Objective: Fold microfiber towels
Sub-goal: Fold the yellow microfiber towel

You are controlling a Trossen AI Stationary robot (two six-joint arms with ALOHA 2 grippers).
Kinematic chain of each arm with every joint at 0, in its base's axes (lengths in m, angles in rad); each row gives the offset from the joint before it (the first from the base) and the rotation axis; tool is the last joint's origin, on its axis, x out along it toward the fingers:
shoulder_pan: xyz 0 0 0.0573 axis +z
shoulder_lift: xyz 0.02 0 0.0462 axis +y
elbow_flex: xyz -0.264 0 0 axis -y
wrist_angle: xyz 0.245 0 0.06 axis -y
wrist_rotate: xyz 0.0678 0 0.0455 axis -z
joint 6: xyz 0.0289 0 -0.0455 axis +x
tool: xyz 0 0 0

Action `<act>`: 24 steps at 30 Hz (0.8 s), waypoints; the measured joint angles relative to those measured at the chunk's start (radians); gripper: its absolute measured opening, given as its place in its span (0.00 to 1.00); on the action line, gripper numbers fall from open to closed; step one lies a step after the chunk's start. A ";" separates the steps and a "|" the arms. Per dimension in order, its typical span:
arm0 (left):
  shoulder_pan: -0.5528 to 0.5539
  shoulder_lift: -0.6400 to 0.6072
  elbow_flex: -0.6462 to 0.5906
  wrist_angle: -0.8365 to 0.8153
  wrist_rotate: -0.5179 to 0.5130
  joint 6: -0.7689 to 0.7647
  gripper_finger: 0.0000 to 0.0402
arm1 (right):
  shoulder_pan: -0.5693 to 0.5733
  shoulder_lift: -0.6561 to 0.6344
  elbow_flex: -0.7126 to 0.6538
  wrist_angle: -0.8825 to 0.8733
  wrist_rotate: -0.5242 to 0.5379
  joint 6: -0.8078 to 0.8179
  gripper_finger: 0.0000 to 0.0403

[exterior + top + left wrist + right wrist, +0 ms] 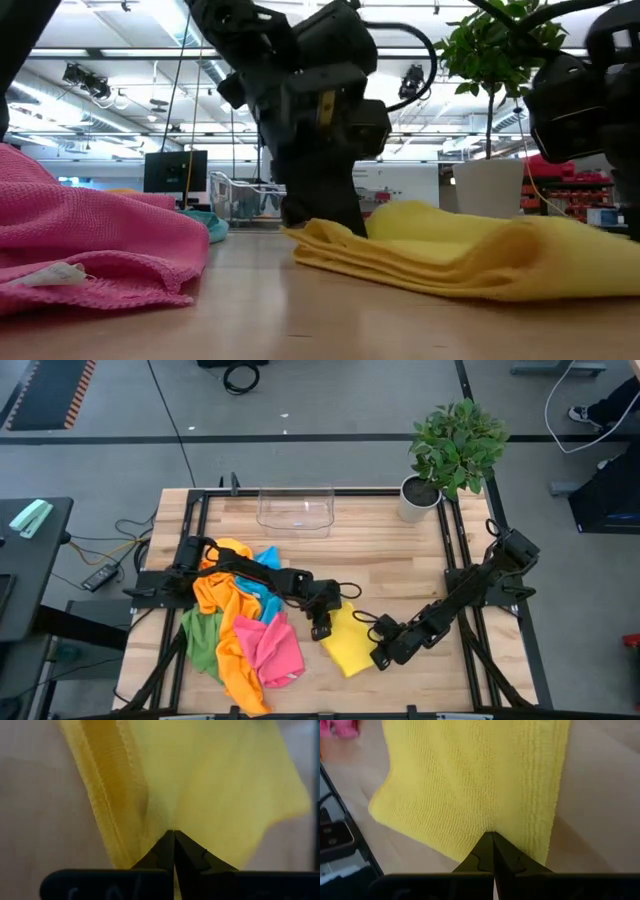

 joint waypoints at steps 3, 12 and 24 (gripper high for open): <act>-0.001 -0.056 0.000 0.058 0.024 -0.009 0.02 | 0.000 -0.004 -0.001 -0.009 -0.026 -0.007 0.00; 0.023 -0.173 0.002 0.041 -0.152 0.064 0.04 | 0.000 -0.020 -0.003 -0.025 -0.040 -0.012 0.00; 0.024 -0.098 0.000 -0.004 -0.055 0.060 0.23 | -0.005 -0.020 -0.003 -0.025 -0.026 -0.012 0.00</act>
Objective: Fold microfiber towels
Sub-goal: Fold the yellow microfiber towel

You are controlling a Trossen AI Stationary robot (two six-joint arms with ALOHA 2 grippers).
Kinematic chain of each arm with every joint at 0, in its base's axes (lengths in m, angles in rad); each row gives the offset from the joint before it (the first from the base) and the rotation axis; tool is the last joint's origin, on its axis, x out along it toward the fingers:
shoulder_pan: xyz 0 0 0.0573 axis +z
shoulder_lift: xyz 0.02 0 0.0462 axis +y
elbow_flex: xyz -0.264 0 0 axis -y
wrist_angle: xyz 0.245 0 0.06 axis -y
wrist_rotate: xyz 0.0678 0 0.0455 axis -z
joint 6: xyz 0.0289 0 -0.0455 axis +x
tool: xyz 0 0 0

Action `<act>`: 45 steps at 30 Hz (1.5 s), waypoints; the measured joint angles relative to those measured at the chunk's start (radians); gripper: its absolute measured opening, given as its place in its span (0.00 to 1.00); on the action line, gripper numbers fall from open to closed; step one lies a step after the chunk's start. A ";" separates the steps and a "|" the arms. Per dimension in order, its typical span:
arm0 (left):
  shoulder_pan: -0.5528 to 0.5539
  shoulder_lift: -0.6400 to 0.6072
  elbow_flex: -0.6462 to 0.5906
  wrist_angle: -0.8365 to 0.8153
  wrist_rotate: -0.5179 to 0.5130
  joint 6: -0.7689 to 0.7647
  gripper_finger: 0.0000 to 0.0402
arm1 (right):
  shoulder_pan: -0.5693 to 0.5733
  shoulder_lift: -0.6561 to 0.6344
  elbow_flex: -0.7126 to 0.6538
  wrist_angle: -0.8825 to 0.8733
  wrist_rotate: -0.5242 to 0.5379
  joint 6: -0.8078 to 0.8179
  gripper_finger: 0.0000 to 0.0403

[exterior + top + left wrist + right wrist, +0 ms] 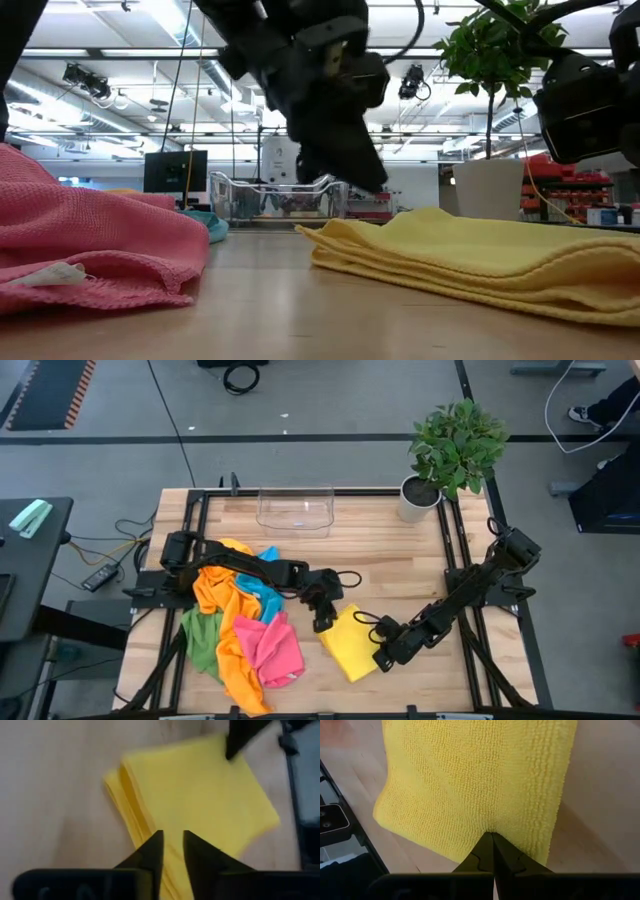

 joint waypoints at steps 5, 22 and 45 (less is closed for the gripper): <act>-0.007 -0.011 0.001 -0.166 0.062 -0.103 0.36 | 0.000 0.000 0.001 -0.003 0.005 -0.006 0.00; -0.089 -0.011 0.002 -0.160 0.125 0.174 0.33 | -0.007 0.000 0.000 -0.001 0.013 -0.045 0.00; -0.235 -0.014 0.002 -0.133 -0.465 0.717 0.25 | -0.007 0.000 0.000 0.003 0.010 -0.063 0.00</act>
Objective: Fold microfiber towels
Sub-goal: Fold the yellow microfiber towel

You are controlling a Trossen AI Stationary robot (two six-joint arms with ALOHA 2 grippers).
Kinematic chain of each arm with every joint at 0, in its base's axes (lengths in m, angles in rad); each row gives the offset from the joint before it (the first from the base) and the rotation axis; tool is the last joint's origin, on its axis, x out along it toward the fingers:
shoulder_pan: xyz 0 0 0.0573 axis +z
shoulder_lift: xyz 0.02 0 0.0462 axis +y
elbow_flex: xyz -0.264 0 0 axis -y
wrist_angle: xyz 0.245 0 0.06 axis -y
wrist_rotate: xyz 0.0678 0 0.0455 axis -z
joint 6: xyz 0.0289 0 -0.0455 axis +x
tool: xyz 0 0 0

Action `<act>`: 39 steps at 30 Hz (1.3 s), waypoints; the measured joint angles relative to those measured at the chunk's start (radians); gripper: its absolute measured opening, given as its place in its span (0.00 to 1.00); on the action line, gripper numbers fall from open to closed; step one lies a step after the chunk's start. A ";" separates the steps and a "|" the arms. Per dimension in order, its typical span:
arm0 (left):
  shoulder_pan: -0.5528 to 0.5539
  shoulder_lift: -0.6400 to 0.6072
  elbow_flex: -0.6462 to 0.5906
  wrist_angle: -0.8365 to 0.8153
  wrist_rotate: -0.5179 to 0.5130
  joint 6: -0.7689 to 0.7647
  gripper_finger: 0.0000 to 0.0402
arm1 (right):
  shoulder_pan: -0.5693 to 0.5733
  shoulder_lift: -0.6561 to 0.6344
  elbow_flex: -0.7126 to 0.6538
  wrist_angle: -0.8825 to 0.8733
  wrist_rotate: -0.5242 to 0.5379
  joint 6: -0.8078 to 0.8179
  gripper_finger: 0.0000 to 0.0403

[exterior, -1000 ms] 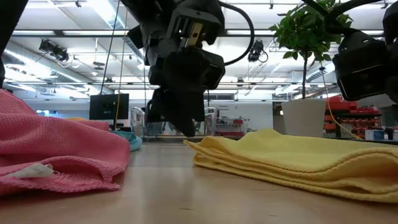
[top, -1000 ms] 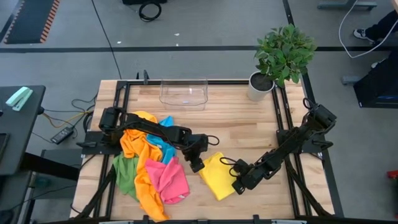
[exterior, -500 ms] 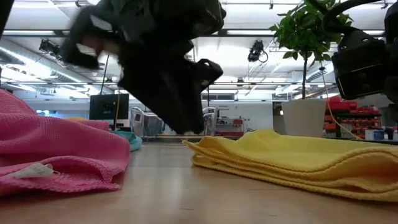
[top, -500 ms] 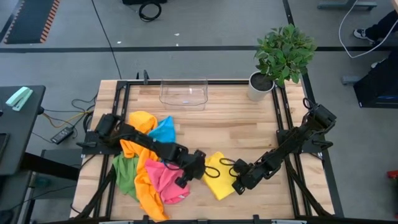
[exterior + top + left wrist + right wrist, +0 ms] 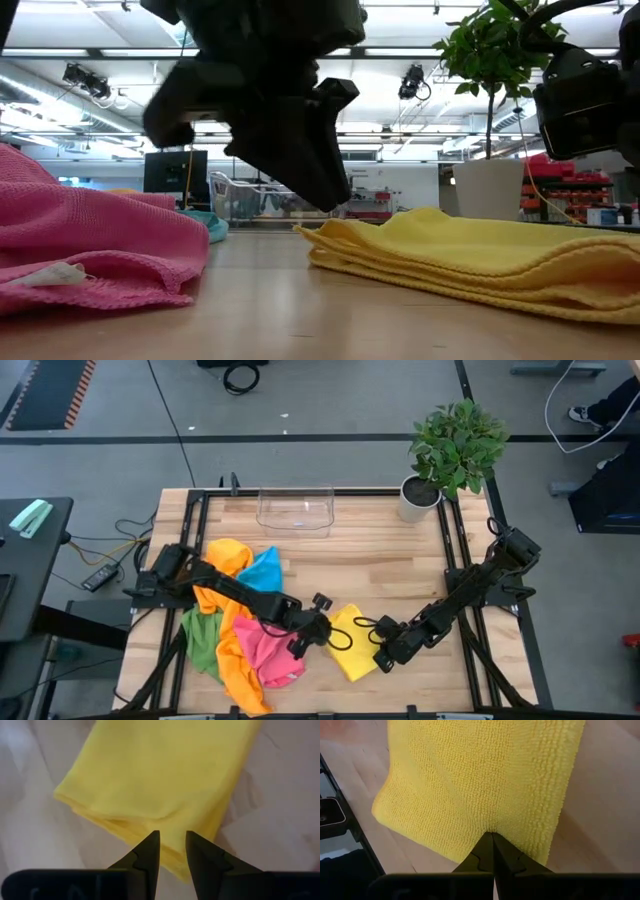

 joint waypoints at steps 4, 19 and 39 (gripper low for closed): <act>0.012 0.000 0.000 -0.001 0.016 -0.041 0.24 | 0.000 0.000 0.000 0.000 0.000 0.000 0.00; 0.007 0.000 0.000 -0.002 0.096 -0.051 0.23 | 0.000 0.000 0.000 0.000 -0.001 -0.004 0.00; 0.010 0.033 0.000 0.000 0.100 -0.031 0.21 | 0.000 0.000 0.000 -0.001 -0.001 0.001 0.00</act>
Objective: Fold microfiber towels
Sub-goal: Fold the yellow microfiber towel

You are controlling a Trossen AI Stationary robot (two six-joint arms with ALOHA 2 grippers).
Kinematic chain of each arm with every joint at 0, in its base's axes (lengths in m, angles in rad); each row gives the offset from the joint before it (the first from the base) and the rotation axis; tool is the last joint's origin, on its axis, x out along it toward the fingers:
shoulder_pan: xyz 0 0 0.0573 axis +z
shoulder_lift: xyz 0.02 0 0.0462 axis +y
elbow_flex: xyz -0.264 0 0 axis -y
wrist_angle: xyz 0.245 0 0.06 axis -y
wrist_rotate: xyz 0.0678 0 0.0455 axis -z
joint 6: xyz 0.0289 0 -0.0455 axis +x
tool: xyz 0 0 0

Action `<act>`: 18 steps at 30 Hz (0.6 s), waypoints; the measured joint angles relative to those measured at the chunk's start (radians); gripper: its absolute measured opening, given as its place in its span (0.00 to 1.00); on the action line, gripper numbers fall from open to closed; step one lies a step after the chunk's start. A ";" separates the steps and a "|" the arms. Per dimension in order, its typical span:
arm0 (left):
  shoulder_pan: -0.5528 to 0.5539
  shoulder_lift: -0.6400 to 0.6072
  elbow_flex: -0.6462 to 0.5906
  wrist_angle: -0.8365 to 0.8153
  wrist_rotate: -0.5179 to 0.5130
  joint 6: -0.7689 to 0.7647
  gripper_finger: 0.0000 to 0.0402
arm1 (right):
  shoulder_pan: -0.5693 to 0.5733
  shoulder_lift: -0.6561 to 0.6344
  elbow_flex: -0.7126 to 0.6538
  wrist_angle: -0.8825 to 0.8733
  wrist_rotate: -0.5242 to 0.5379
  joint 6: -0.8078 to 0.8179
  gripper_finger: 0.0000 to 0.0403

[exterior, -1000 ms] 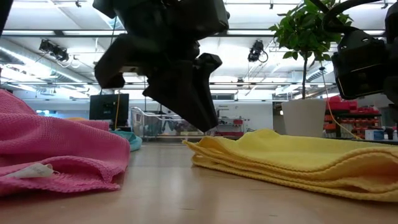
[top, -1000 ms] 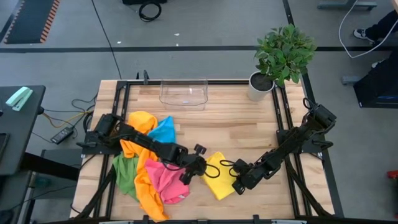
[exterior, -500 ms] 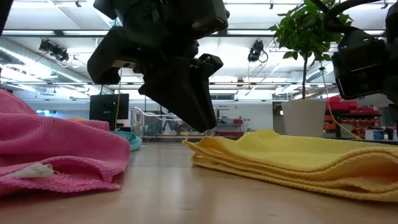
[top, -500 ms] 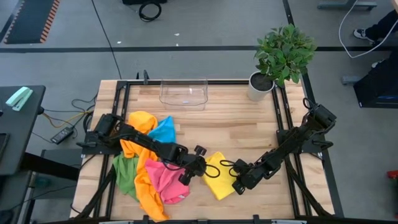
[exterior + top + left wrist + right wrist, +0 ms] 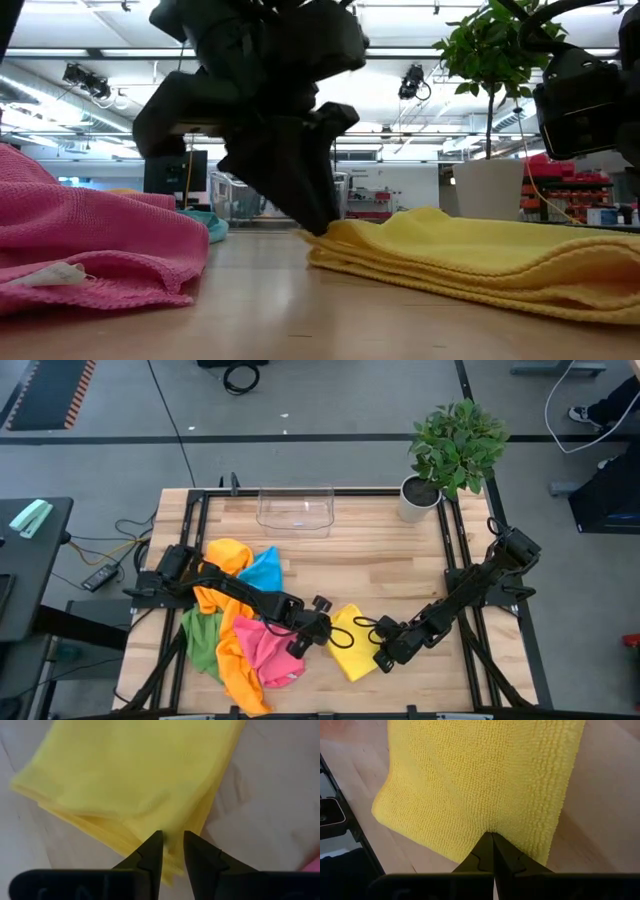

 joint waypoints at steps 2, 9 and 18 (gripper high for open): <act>0.002 0.000 0.000 -0.002 0.000 0.000 0.20 | 0.000 0.000 0.000 0.000 0.000 -0.001 0.00; 0.002 0.000 0.000 -0.001 -0.011 -0.003 0.19 | 0.000 0.000 0.000 0.000 0.000 -0.001 0.00; 0.004 0.000 0.000 0.005 -0.027 -0.003 0.03 | 0.000 0.000 0.000 0.000 0.000 -0.004 0.00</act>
